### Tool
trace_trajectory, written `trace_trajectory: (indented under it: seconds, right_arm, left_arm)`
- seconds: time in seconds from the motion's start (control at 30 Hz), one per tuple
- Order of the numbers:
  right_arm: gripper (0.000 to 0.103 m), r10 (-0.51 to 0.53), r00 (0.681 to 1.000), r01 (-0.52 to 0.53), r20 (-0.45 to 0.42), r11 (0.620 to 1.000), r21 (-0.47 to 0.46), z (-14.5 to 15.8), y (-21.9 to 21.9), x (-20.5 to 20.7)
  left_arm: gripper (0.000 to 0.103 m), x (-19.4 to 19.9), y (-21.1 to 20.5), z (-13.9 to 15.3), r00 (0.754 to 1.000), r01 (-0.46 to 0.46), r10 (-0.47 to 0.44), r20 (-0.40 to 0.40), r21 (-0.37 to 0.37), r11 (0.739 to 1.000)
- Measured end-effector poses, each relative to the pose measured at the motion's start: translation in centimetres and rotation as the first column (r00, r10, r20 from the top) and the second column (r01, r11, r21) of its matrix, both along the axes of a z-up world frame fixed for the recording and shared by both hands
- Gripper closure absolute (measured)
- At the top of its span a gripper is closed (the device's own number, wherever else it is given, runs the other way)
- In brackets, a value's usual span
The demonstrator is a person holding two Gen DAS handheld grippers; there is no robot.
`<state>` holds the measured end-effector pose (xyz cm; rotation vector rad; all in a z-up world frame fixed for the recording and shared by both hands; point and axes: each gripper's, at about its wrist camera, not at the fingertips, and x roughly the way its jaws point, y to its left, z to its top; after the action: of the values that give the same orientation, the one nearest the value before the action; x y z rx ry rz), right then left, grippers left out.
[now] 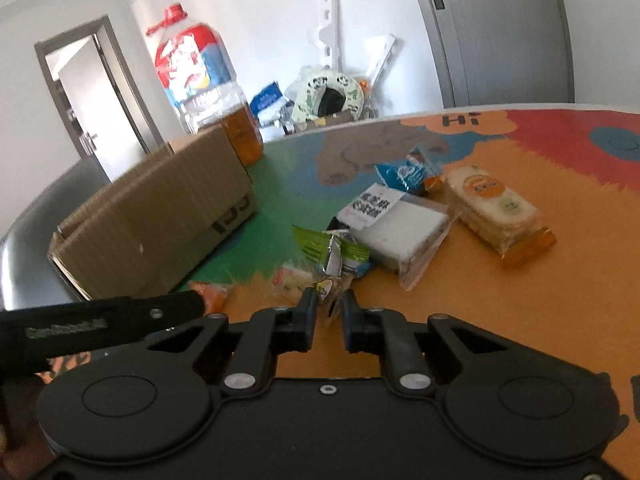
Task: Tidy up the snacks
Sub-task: 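Grasp the orange-wrapped bar with the left tool while the right tool grasps a cream-filled roll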
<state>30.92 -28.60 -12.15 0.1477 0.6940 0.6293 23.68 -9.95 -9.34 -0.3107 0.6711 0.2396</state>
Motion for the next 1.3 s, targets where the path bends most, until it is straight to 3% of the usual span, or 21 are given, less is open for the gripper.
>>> trace_trajectory:
  seconds: [0.27,0.33,0.4,0.5,0.7,0.8,0.83,0.87,1.0,1.13,1.3]
  right_arm:
    - [0.091,-0.015,1.000,0.016,-0.010,0.997,0.069,0.3,-2.0,-0.3]
    - [0.092,-0.019,1.000,0.020,-0.015,0.996,0.086,0.4,-2.4,-0.3]
    - [0.095,-0.024,1.000,0.025,-0.018,0.994,0.103,0.5,-2.7,-0.3]
    - [0.098,-0.024,0.999,0.028,-0.036,0.990,0.137,0.5,-3.3,-0.1]
    - [0.097,-0.062,0.996,0.071,-0.064,0.985,0.157,0.2,-4.5,0.7]
    - [0.086,-0.046,0.996,0.059,-0.079,0.984,0.168,0.0,-4.3,0.9]
    - [0.071,-0.040,0.996,0.053,-0.078,0.984,0.170,-0.1,-4.1,0.9]
    - [0.064,-0.039,0.996,0.051,-0.076,0.985,0.167,-0.1,-3.9,0.9]
    - [0.051,-0.057,0.995,0.067,-0.077,0.989,0.134,-0.4,-3.3,1.0]
    - [0.027,-0.072,0.997,0.072,0.001,0.997,0.031,-0.4,-1.5,0.8]
    - [0.012,-0.060,0.998,0.060,0.023,0.998,-0.002,-0.5,0.1,0.9]
  left_arm:
    - [0.043,1.5,-1.0,-1.5,0.999,0.002,0.000,-0.052,0.047,0.999]
    - [0.050,1.5,-1.0,-1.9,0.998,0.013,-0.010,-0.063,0.046,0.999]
    - [0.079,1.4,-0.9,-1.8,0.997,0.012,-0.007,-0.074,0.066,0.998]
    - [0.084,1.2,-0.2,-1.4,0.997,0.008,-0.007,-0.080,0.017,1.000]
    - [0.085,0.2,-0.1,-0.4,0.998,0.024,-0.024,-0.054,0.007,1.000]
    - [0.085,-0.3,0.1,-0.2,0.999,0.026,-0.026,-0.044,0.001,1.000]
    - [0.085,-0.2,0.2,-0.1,0.999,0.024,-0.024,-0.042,-0.002,1.000]
    - [0.085,-0.3,0.4,0.0,0.999,0.021,-0.021,-0.040,-0.005,1.000]
    - [0.085,-0.6,0.7,0.2,0.999,0.019,-0.019,-0.027,-0.006,1.000]
    - [0.085,-0.8,1.0,0.1,1.000,0.016,-0.017,-0.023,-0.013,1.000]
    - [0.085,-1.0,1.3,0.1,1.000,0.006,-0.006,-0.024,-0.015,1.000]
